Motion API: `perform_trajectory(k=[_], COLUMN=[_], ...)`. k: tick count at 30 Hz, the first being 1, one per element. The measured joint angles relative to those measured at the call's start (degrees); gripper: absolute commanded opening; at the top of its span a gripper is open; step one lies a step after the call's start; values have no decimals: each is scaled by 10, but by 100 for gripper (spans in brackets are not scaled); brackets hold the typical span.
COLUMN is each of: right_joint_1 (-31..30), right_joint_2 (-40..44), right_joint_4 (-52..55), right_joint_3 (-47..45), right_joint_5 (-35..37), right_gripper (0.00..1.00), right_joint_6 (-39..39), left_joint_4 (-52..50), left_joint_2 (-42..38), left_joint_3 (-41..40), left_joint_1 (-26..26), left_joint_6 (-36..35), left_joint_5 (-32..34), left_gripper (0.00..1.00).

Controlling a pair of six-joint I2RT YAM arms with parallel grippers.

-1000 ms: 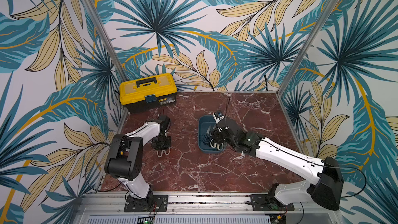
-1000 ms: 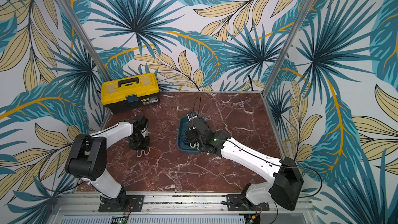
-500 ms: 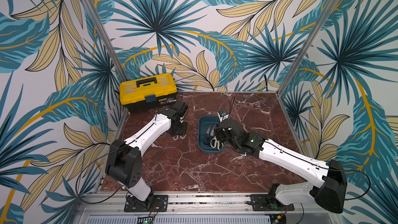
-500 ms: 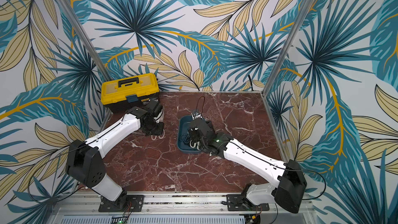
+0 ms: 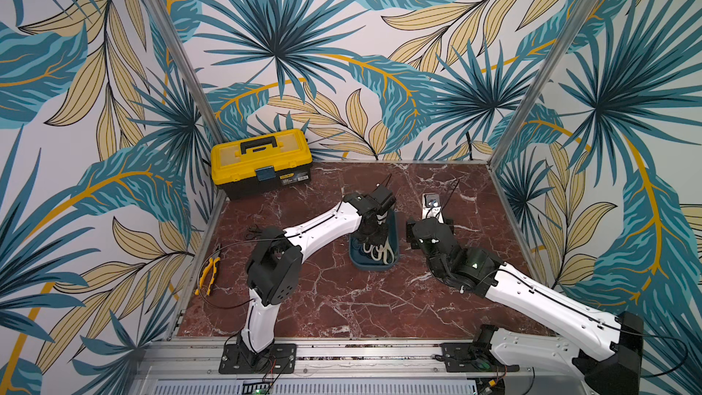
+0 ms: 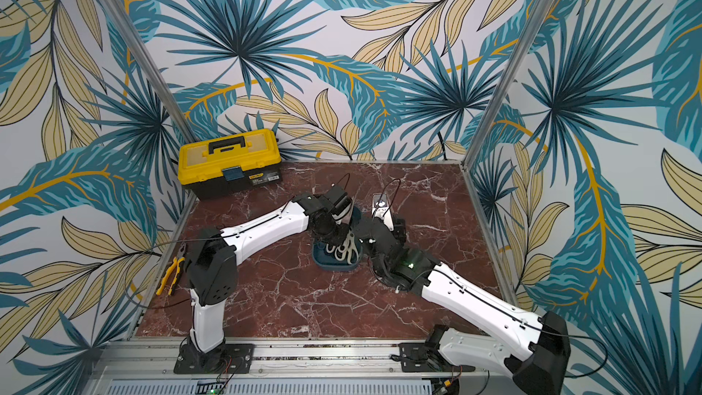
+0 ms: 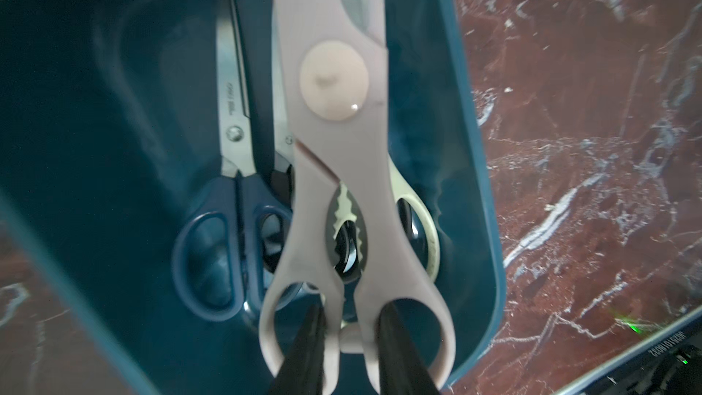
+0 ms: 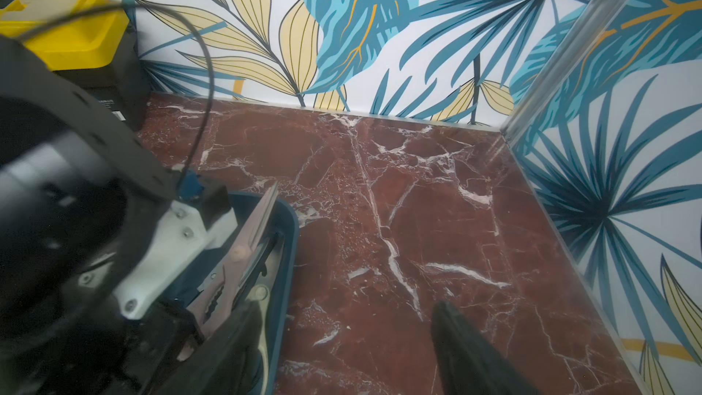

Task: Put the scissors into the storage box
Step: Place the scissors in the storage box.

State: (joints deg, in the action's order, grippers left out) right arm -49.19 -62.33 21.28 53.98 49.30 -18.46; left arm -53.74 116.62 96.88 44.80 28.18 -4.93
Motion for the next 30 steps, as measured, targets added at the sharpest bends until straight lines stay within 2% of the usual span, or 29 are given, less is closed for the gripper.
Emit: perform_trajectory(k=[5,11,16,19,25,30], right_joint_1=[0,0,0,0,0,0], right_joint_2=[1,-4,-9,-9,-10,-21], right_joint_4=[0,-2,-4,-5,-10,-25], right_joint_3=[-9,-10,-10,-10,-10,-10], right_joint_5=[2,2,2,2,-1,-16], right_gripper=[76,76,76,76,76,81], right_joint_6=[-2,-4,-4,-4,-2,11], left_joint_4=[4,4,1,-3,-23,-18], left_joint_2=[9,9,9,9,-17,-125], left_joint_3=[0,0,0,0,0,-14], left_joint_1=[0,-2,-2,-2,-7,-32], left_joint_6=[17,32,41,38,14,-1], left_joint_5=[6,31,43,49,78,97], left_gripper=[21,29,48,55,49,41])
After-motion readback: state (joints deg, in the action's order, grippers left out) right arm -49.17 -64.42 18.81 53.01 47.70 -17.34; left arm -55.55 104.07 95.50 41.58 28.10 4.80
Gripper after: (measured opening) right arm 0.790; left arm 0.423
